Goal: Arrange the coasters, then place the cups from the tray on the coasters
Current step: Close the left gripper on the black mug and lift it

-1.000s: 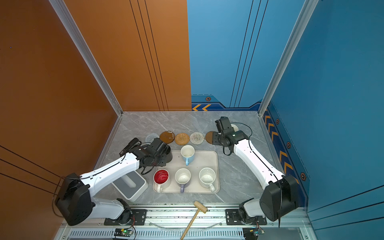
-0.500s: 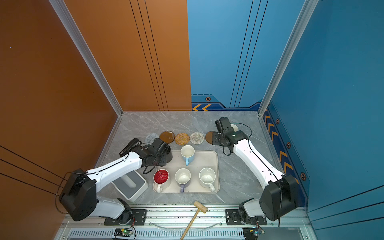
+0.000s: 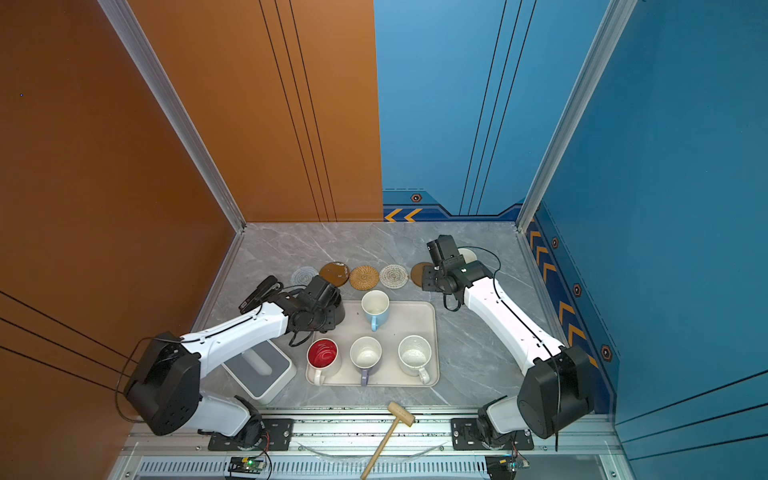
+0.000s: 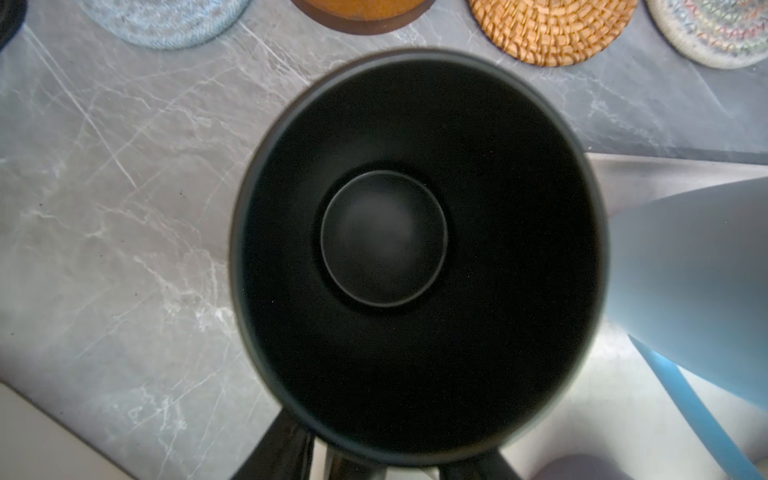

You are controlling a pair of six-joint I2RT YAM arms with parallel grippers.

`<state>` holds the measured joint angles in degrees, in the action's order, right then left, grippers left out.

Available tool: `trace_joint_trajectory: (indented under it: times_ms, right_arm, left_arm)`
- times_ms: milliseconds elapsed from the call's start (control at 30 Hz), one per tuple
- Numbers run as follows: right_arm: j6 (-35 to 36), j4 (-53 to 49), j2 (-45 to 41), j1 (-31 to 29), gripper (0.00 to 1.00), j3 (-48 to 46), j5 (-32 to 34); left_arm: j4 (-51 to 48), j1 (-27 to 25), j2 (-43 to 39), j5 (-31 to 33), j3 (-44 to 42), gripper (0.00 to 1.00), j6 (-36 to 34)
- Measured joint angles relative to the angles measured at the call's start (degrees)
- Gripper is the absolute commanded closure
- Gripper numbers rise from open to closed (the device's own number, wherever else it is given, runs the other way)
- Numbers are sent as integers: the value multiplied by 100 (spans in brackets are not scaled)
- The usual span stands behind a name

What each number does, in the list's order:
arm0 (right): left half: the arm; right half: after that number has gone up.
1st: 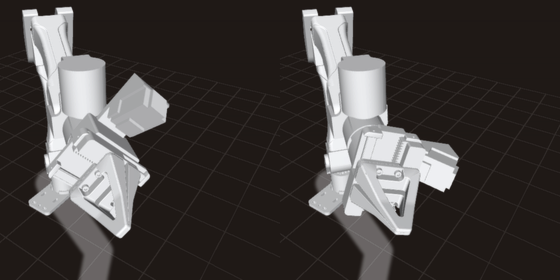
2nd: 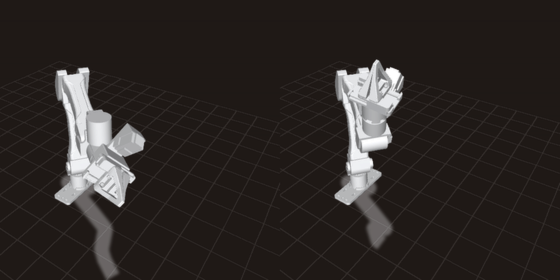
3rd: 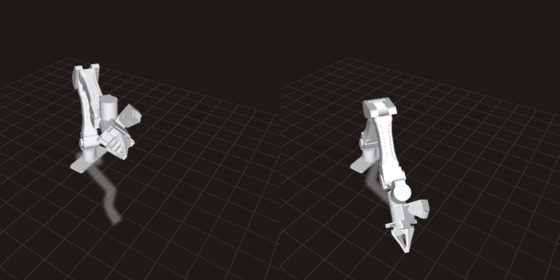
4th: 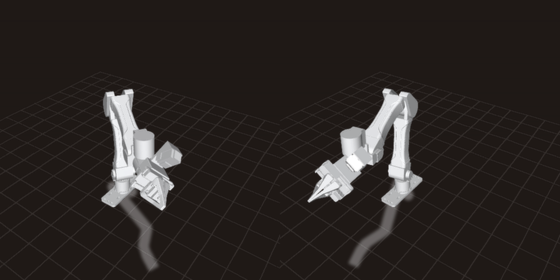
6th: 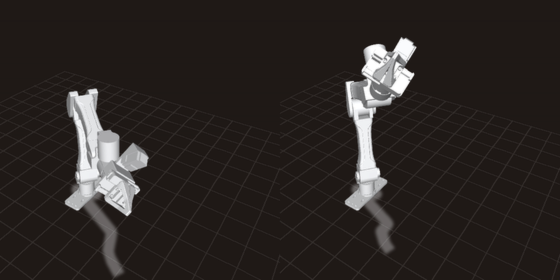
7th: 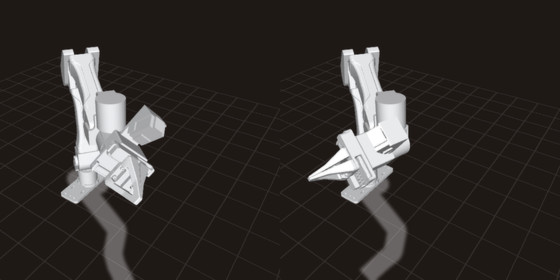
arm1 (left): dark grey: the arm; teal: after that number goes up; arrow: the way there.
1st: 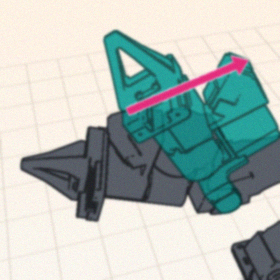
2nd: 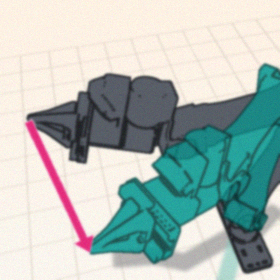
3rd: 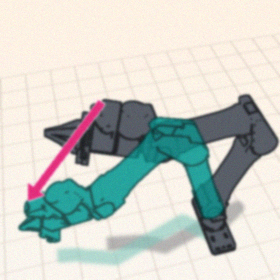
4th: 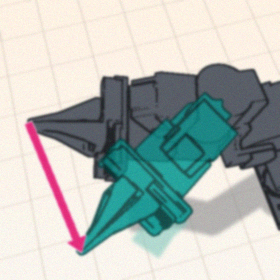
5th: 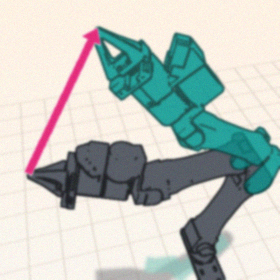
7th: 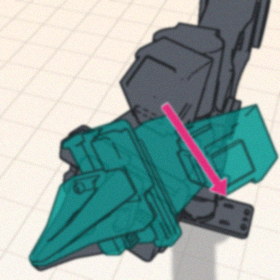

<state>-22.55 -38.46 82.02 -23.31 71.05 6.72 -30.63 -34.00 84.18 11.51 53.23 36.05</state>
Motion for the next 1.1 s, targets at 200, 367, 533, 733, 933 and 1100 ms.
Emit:
trace_joint_trajectory:
  times_ms: [200, 367, 533, 733, 933, 1100]
  right_arm:
    - [-4, 0, 0, -2, 37, 2, -2]
    - [-7, 0, 11, -44, 37, 0, 0]
    - [-9, 2, 61, -76, 37, 0, 0]
    - [-42, 2, 70, -103, 37, 0, 0]
    - [-48, 2, 70, -114, 38, 0, 0]
    - [-48, 2, 72, -120, 38, 0, -2]
  left_arm:
    - [22, 0, 46, -20, 0, 60, 0]
    - [26, 0, 103, -20, 0, 63, 0]
    - [26, 0, 146, -17, 0, 67, -2]
    - [24, 0, 192, -15, 0, 72, -4]
    - [50, -2, 232, -24, 4, 82, -55]
    - [-11, -13, 291, -66, 76, 94, -66]
